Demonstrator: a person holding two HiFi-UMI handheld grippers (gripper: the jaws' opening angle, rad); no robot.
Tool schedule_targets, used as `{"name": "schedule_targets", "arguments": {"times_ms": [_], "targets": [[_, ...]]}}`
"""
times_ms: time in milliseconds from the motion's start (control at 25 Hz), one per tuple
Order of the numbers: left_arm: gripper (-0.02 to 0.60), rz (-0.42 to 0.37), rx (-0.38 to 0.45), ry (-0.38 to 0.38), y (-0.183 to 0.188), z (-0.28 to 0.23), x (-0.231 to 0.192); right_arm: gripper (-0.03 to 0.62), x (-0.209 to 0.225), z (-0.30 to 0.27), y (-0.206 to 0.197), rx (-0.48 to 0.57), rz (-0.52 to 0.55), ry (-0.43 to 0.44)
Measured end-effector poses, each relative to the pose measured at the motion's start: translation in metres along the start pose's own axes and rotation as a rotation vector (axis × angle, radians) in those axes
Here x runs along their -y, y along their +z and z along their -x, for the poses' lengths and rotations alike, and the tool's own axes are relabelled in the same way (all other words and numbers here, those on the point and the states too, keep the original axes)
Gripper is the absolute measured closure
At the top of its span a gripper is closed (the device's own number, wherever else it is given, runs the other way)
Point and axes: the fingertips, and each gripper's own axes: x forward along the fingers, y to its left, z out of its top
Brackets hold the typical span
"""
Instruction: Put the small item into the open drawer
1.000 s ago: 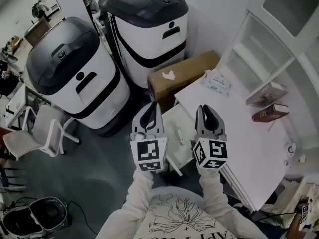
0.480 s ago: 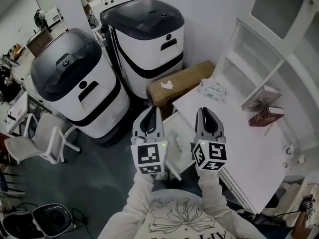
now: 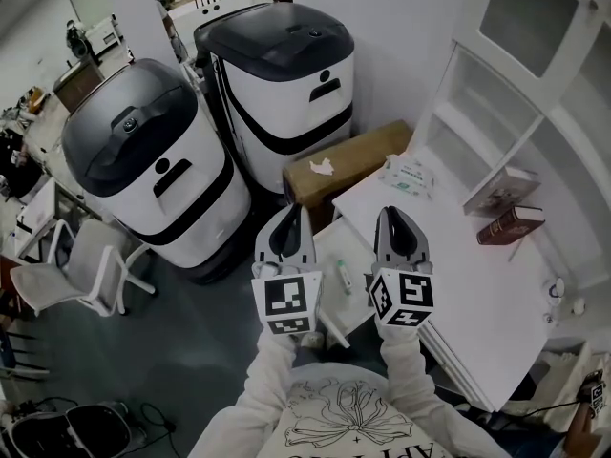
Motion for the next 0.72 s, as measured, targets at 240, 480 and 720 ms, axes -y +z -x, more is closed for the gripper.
{"name": "schedule_targets", "arguments": {"times_ms": [240, 480, 720], "targets": [[0.574, 0.001, 0.001, 0.001, -0.0017, -0.0006, 0.0000, 0.566, 0.0031, -0.0004, -0.0007, 0.001, -0.003, -0.006], [0.574, 0.001, -0.002, -0.001, -0.0032, -0.0013, 0.0015, 0.568, 0.0041, 0.0006, -0.0013, 0.000, 0.001, -0.008], [0.574, 0.002, -0.004, -0.002, -0.0037, -0.0016, 0.0048, 0.569, 0.0065, 0.0019, -0.0005, 0.002, -0.002, -0.007]]}}
